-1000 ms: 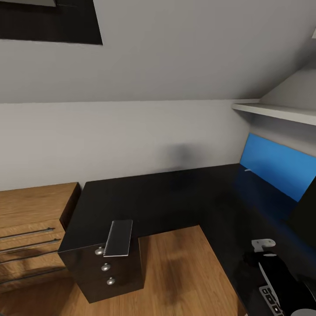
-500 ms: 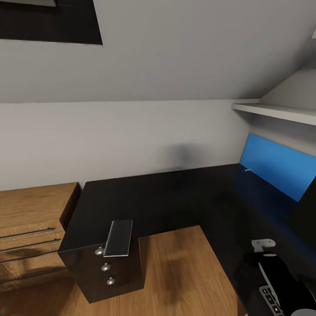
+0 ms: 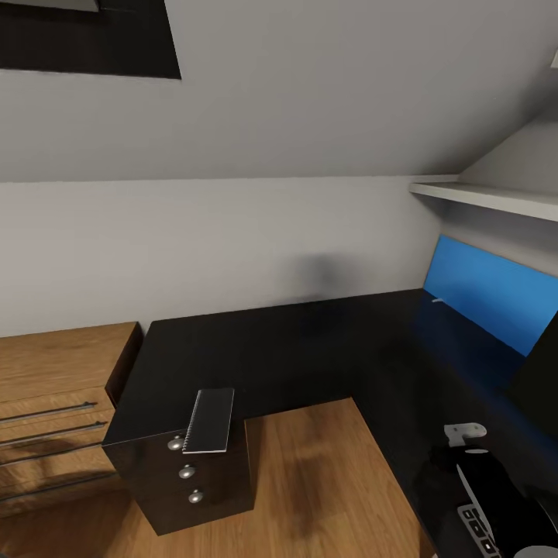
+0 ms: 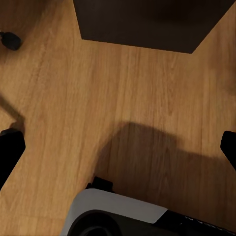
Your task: In the bedroom, organize the workspace by keeping the computer under the desk, ensuring the monitor is on the desk, placing the keyboard on the desk next to the monitor, placing the mouse on the desk next to the keyboard, moving the folder from the swivel chair onto the desk next to the mouse, stacking the notebook on top of the folder with the pen on top of the notebook, and positioning the swivel chair next to the desk.
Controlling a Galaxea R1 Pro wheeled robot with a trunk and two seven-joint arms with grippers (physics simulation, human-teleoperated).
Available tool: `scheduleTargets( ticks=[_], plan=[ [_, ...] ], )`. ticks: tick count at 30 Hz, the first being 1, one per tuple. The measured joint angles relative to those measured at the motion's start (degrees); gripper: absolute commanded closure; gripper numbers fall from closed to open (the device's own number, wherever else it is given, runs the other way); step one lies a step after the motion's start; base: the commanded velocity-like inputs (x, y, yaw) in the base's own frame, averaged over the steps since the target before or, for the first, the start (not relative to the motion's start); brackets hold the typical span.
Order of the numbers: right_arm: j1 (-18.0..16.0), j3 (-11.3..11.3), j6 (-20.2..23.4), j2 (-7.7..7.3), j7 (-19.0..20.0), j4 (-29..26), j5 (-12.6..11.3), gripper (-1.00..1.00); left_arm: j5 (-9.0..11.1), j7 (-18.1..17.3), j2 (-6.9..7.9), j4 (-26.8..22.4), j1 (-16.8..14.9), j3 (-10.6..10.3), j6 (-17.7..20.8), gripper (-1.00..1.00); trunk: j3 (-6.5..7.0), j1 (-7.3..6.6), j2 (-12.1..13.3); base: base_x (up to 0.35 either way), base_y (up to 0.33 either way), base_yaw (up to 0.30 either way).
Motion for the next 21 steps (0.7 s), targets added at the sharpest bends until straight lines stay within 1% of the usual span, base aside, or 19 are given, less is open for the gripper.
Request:
scheduleTargets(
  ticks=[13,21],
  plan=[
    [0.0,0.0,0.0,0.0,0.0,0.0,0.0,1.0,-0.1,0.0,-0.07,0.0,0.0,-0.1,0.0,-1.0,0.0,0.0,0.0,0.0,0.0,0.0],
    [0.0,0.0,0.0,0.0,0.0,0.0,0.0,1.0,-0.2,0.0,-0.08,0.0,0.0,-0.2,0.1,-1.0,0.0,0.0,0.0,-0.039,0.0,0.0]
  ],
)
